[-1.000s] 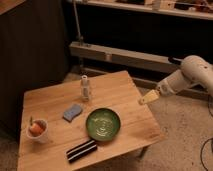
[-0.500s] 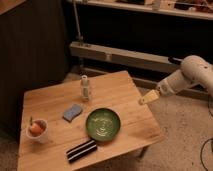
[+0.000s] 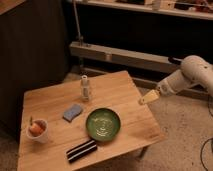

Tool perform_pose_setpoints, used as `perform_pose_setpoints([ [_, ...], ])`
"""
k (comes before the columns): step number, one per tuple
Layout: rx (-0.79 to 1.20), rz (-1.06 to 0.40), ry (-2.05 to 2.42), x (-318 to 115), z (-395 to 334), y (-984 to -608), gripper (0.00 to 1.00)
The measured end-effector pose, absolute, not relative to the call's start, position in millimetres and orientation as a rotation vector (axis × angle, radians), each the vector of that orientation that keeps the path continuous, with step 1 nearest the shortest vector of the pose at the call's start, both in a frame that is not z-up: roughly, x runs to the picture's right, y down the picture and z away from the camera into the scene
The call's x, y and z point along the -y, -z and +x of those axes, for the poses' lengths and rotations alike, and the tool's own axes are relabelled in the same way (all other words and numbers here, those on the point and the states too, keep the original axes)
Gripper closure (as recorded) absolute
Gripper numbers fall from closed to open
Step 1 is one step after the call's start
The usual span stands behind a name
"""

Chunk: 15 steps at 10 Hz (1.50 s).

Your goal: Drag the ceramic bowl in a circle

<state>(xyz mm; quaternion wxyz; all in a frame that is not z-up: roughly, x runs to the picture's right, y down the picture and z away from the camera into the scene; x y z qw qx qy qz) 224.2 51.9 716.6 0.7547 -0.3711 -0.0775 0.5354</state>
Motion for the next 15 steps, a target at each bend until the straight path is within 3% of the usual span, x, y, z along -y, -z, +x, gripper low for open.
perform_pose_setpoints([
  [7,0.17,-0.812,-1.183,-50.5,224.6,-716.0,0.2],
  [11,0.189,-0.967,-1.396,-48.9,180.0,-671.3,0.2],
  [15,0.155,-0.937,-1.395,-69.1,118.0,-627.7,0.2],
])
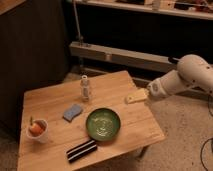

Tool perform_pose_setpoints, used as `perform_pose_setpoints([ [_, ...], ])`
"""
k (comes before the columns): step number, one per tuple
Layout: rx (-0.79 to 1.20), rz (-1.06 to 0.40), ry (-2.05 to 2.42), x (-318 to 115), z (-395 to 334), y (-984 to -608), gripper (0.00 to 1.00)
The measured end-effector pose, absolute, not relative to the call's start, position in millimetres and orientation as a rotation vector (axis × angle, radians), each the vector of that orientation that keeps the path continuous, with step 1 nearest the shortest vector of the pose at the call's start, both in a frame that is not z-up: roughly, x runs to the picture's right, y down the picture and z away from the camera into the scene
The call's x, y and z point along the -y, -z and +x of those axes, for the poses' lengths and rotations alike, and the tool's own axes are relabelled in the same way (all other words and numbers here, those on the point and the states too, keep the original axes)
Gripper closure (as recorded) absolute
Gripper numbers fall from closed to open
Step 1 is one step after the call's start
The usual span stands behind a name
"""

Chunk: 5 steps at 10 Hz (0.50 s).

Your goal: Drag the ceramic bowl in a circle

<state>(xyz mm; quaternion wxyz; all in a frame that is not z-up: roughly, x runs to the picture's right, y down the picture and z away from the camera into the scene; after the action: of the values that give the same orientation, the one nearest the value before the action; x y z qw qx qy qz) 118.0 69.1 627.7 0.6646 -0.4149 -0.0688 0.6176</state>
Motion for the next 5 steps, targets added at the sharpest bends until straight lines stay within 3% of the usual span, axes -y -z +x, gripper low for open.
perform_pose_setpoints([
  [2,0.136,-0.966,-1.377,-87.9,99.1,-640.2,0.2],
  [5,0.137,-1.032,-1.366,-127.3,81.7,-694.2,0.2],
])
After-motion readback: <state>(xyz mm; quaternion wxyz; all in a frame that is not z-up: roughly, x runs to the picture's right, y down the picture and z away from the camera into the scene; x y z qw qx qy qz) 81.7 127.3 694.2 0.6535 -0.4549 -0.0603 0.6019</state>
